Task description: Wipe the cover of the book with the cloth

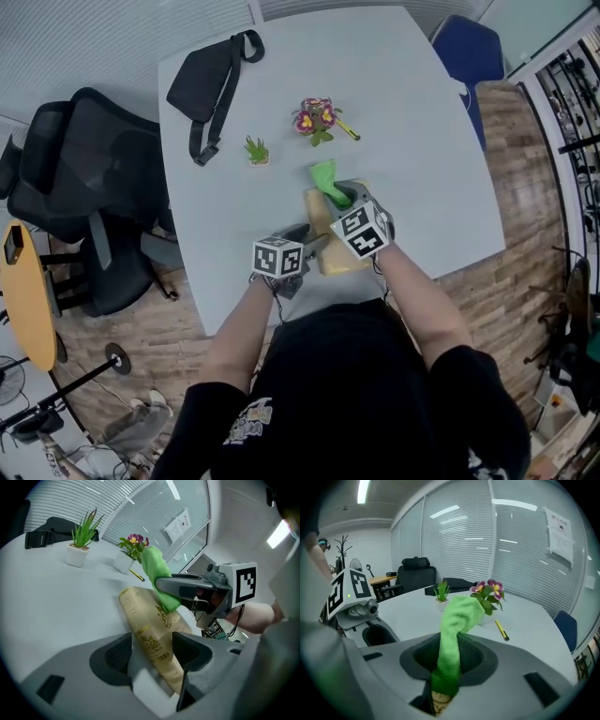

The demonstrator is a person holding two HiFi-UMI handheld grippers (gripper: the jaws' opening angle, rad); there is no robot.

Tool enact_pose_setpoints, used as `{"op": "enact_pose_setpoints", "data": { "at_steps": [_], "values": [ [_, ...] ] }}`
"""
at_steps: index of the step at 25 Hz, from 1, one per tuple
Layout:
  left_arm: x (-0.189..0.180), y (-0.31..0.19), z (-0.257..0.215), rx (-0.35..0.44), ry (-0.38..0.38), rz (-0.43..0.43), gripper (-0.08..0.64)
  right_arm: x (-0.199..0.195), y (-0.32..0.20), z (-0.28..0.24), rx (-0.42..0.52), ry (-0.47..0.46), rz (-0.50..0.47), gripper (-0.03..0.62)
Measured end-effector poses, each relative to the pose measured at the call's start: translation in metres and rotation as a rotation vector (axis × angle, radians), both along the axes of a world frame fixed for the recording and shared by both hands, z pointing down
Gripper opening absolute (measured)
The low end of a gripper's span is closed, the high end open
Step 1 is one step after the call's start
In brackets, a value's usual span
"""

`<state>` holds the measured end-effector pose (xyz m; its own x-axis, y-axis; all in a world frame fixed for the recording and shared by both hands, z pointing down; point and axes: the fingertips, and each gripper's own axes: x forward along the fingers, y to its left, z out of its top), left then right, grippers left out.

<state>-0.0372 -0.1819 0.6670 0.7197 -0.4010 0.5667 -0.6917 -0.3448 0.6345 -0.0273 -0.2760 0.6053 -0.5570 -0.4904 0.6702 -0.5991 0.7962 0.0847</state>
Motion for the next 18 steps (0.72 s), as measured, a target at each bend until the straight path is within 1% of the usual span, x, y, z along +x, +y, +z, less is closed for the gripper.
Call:
{"op": "enact_pose_setpoints", "data": {
  "at_steps": [5, 9, 13, 18],
  "values": [
    [0.001, 0.000, 0.000, 0.001, 0.002, 0.000, 0.268, -0.043, 0.016, 0.011, -0.021, 0.035, -0.144, 0.098],
    [0.000, 0.001, -0.002, 0.003, 0.002, -0.001, 0.268, -0.061, 0.025, 0.022, -0.041, 0.067, -0.212, 0.098],
    [0.000, 0.001, -0.001, 0.004, 0.001, -0.002, 0.268, -0.056, 0.021, 0.028, -0.061, 0.068, -0.194, 0.098],
    [-0.001, -0.001, -0.002, 0.003, 0.006, -0.013, 0.268, -0.039, 0.006, 0.026, -0.068, 0.049, -0.123, 0.098]
  ]
}}
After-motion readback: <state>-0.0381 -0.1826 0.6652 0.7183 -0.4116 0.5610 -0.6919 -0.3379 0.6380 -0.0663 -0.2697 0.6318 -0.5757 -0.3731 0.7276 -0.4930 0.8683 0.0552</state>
